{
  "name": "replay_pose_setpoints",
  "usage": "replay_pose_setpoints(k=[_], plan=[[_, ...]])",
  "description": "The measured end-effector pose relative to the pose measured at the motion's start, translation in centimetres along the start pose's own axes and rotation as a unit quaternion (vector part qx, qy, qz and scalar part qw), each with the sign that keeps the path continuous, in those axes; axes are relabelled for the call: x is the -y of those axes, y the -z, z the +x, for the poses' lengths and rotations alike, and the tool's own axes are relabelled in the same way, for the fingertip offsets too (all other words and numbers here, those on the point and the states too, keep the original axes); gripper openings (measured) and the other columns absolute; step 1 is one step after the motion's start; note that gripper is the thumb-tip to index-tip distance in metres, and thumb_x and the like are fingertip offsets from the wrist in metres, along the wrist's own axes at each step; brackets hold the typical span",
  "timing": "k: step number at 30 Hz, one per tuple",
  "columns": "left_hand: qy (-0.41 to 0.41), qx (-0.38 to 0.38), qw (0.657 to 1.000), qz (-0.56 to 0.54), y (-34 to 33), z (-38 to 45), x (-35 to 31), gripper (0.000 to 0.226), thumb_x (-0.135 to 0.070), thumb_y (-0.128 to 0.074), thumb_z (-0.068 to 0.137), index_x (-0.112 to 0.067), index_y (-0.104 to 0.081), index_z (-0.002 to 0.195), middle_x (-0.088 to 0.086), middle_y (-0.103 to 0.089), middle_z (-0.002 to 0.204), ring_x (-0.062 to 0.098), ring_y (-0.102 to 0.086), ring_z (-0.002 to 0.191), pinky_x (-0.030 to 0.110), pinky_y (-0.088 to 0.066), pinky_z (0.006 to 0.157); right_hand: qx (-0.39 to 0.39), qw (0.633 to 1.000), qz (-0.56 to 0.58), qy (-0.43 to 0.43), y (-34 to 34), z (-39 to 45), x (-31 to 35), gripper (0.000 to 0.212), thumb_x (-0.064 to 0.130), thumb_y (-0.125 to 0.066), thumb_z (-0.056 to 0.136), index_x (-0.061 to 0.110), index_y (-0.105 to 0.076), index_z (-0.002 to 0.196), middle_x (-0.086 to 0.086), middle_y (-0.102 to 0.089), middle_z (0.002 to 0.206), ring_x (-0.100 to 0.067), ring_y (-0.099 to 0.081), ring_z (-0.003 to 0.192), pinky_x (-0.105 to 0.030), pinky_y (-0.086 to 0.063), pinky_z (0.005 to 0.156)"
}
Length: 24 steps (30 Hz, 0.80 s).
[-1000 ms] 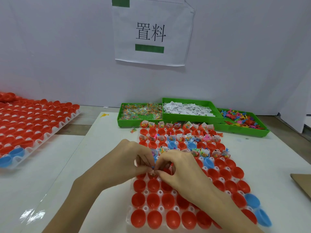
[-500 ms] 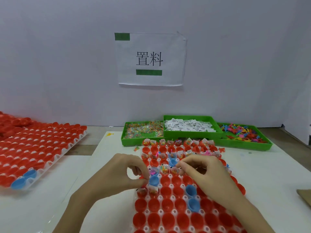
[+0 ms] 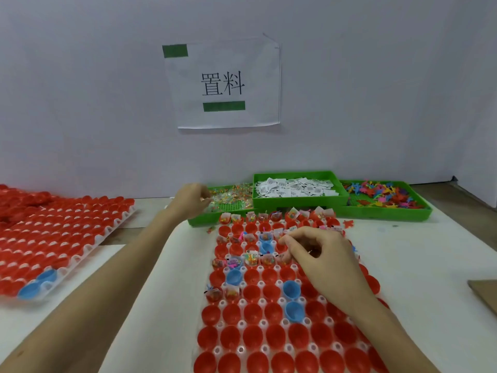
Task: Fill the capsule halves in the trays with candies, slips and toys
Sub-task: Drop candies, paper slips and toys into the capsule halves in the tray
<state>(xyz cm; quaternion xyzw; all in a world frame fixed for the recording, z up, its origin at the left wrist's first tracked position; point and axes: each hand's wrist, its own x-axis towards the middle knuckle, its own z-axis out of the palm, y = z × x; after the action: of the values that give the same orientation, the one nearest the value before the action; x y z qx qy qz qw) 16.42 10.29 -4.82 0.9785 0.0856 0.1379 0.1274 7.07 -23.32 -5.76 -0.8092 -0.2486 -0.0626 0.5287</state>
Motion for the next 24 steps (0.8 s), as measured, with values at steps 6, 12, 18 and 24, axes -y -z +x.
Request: replay_pose_setpoints(k=[6,12,18,24], plan=[[-0.039,0.09,0.993,0.06,-1.8,2.5,1.9,0.027,-0.027,-0.075,0.094,-0.018,-0.076,0.119,0.002,-0.074,0.121,0.019,-0.066,0.098,0.03,-0.051,0.09,0.0,1.0,0.013,0.006,-0.2,0.1,-0.4,0.012,0.025,-0.066,0.098,0.028,-0.076,0.092,0.015,-0.073,0.069,-0.001,-0.07,0.068,-0.014,-0.054,0.069],[-0.072,0.042,0.995,0.056,-2.3,2.7,1.8,0.005,-0.017,-0.08,0.088,-0.015,-0.076,0.091,-0.001,-0.073,0.097,0.02,-0.064,0.089,0.031,-0.051,0.076,0.002,1.0,0.012,0.006,-0.2,0.1,-0.4,0.013,0.025,-0.065,0.099,0.028,-0.077,0.094,0.015,-0.073,0.069,0.0,-0.071,0.069,-0.013,-0.054,0.07],[-0.065,-0.023,0.997,0.019,-2.1,1.5,1.6,0.007,-0.012,-0.082,0.084,-0.011,-0.075,0.083,0.004,-0.073,0.097,0.024,-0.064,0.095,0.04,-0.054,0.084,0.0,1.0,0.001,-0.005,-0.4,0.3,-0.5,0.012,0.026,-0.066,0.098,0.028,-0.077,0.094,0.014,-0.073,0.068,-0.003,-0.071,0.067,-0.019,-0.056,0.068],[0.019,-0.187,0.961,-0.205,-0.5,-2.1,-0.6,0.01,-0.007,-0.081,0.085,-0.005,-0.071,0.086,0.006,-0.076,0.083,0.02,-0.071,0.077,0.032,-0.059,0.075,0.006,1.0,-0.003,-0.006,-0.2,0.2,-0.4,0.012,0.027,-0.065,0.098,0.031,-0.075,0.093,0.016,-0.073,0.067,-0.018,-0.072,0.066,-0.038,-0.06,0.072]])
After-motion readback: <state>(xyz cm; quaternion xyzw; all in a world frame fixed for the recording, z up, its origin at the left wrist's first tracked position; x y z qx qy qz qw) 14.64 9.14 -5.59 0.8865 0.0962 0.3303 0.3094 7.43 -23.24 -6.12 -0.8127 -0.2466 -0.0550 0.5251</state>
